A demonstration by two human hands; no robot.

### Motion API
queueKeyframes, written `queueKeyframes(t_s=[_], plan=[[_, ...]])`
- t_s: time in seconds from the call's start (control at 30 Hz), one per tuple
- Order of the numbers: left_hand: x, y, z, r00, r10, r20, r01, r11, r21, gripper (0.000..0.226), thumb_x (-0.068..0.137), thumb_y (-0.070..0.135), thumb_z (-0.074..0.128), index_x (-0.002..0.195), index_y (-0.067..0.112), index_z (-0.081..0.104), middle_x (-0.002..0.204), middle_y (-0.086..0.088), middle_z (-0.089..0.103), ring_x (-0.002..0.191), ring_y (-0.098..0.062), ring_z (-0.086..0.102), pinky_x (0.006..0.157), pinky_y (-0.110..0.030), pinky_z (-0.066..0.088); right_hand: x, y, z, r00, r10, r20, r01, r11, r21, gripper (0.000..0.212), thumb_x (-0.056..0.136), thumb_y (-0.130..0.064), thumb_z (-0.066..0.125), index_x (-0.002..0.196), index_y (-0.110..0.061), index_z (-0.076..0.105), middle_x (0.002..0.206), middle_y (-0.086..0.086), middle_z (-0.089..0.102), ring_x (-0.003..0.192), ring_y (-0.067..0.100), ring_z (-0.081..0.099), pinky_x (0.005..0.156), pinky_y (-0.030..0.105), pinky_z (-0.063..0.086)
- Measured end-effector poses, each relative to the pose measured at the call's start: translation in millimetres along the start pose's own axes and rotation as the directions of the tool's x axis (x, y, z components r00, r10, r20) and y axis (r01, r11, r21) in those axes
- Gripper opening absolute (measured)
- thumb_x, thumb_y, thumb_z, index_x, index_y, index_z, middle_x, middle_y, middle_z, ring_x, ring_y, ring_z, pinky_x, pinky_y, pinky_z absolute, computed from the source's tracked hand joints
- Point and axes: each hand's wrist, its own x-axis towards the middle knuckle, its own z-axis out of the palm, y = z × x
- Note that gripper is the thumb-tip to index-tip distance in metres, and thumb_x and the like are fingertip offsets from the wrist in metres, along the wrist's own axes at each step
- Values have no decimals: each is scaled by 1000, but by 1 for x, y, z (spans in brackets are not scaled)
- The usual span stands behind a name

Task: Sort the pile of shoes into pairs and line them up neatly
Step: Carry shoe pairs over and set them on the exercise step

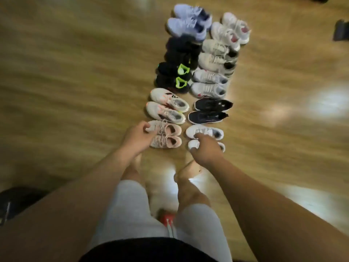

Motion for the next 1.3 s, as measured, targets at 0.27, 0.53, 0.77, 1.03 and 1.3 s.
queueKeyframes(t_s=[0.27,0.53,0.77,1.03,1.3], plan=[[106,-92,117,958,-254,131,265,961,-79,19,92,26,62,105,13,62,98,-4,60,91,-19,55,82,-30,42,138,30,122,995,24,96,-45,976,214,39,90,-26,57,128,-19,57,125,11,63,115,33,56,95,34,45],[245,-181,197,933,-272,235,309,941,-141,18,88,39,62,98,25,59,93,3,61,92,-17,61,77,-31,45,291,49,247,944,187,272,-265,920,288,56,85,-34,59,138,-21,47,130,11,59,115,34,58,97,42,51],[298,-240,229,896,-338,288,400,897,-190,32,93,31,59,118,11,59,117,-13,66,106,-31,64,92,-39,49,377,48,316,892,257,372,-389,856,341,69,86,-24,64,148,-26,33,124,9,58,93,28,67,79,47,60],[278,-256,194,877,-327,351,435,852,-292,20,92,35,57,77,22,55,90,3,63,100,-22,63,94,-43,48,369,21,320,873,421,246,-486,724,489,31,88,-36,68,115,-20,66,101,9,68,93,33,67,72,44,59],[161,-188,4,958,-223,183,286,820,-497,11,90,29,58,98,23,59,101,-2,66,99,-23,65,83,-33,51,182,-145,186,811,407,421,-584,504,636,39,79,-27,72,112,-7,65,98,14,74,83,29,71,66,37,58]])
